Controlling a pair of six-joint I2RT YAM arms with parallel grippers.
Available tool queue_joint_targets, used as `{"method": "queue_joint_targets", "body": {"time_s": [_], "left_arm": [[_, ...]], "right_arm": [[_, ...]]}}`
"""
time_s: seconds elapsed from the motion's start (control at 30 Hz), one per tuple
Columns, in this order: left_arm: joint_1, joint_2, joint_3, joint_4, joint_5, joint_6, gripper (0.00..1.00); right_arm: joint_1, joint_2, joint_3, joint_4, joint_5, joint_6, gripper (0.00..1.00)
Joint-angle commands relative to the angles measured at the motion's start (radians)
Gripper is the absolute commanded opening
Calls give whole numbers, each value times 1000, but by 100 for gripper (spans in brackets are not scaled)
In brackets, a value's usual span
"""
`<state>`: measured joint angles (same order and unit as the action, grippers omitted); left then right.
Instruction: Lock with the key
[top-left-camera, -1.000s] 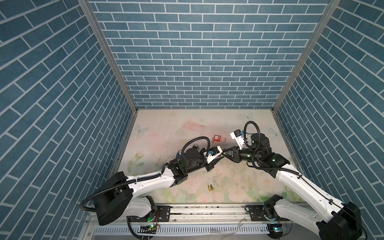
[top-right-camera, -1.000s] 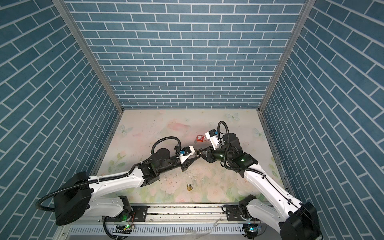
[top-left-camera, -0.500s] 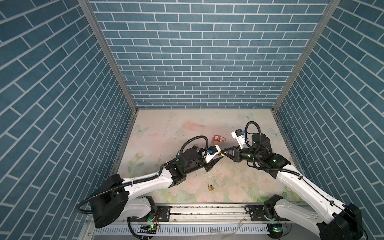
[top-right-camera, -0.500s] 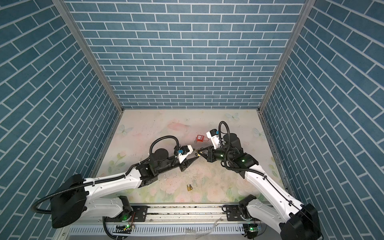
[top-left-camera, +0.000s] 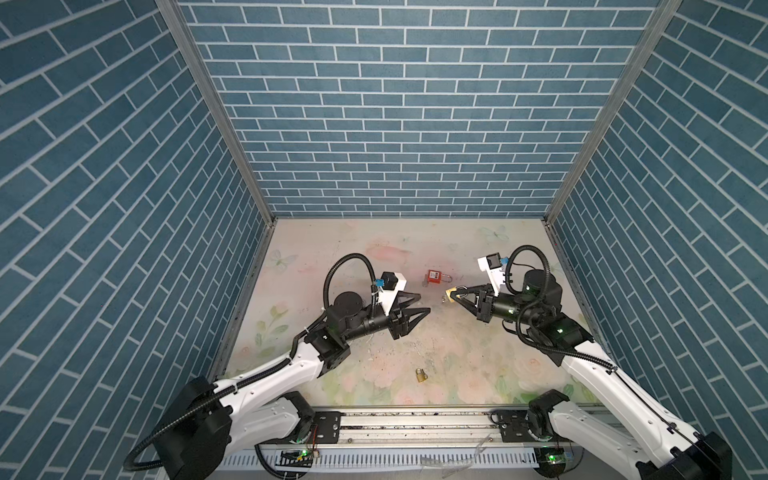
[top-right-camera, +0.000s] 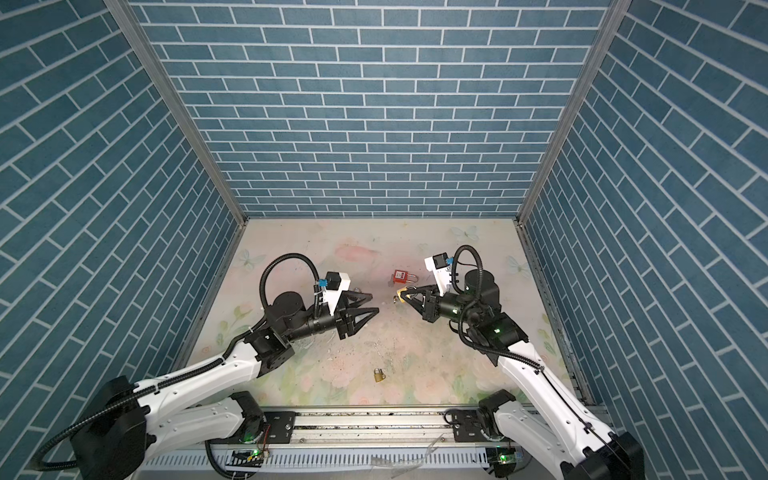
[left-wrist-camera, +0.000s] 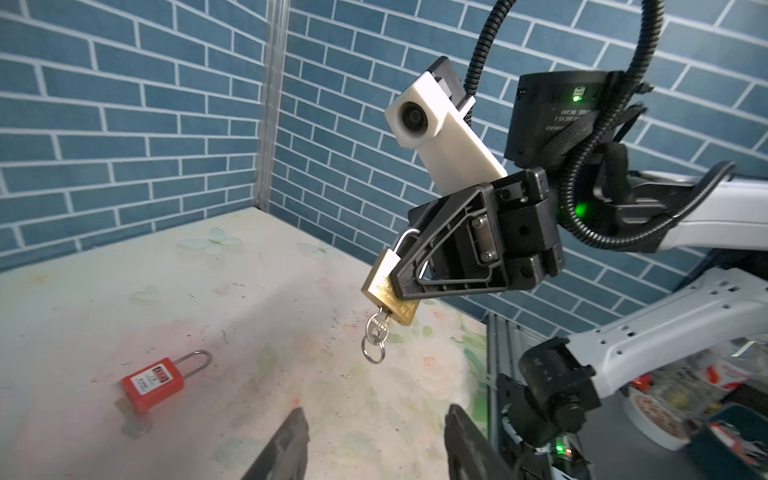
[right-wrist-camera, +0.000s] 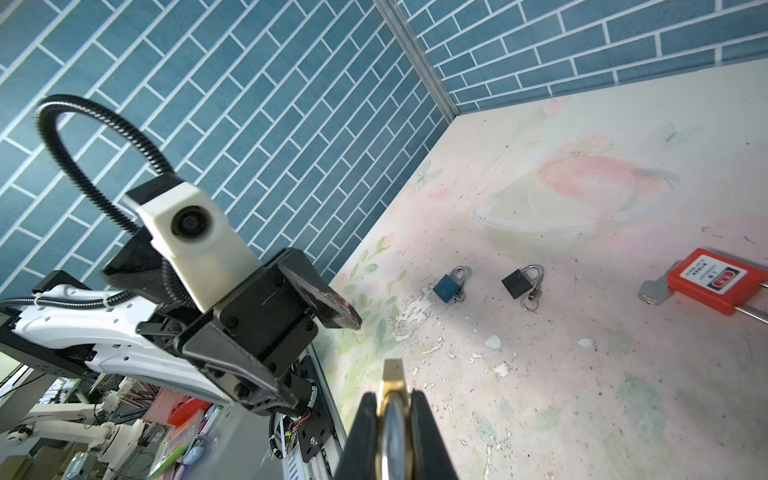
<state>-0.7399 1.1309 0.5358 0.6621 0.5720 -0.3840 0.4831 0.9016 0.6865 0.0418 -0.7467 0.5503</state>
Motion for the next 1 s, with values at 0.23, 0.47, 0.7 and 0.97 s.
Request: {"method": "queue_joint_targets", "body": {"time_s": [0.23,0.47,0.7,0.97], "left_arm": [[59,238,25,485,262,-560,54],[59,320,24,689,247,-711,49],[60,367,41,717,250,-735,37],[57,389,56,729,253,-746,22]], "right_arm": [[-5,33,-12,154,-121,92,0],[-5,42,-27,171,-109,113,0],[-5,70,-30,238,-123,146,0],[-5,85,-33,254,-131,160,0]]}}
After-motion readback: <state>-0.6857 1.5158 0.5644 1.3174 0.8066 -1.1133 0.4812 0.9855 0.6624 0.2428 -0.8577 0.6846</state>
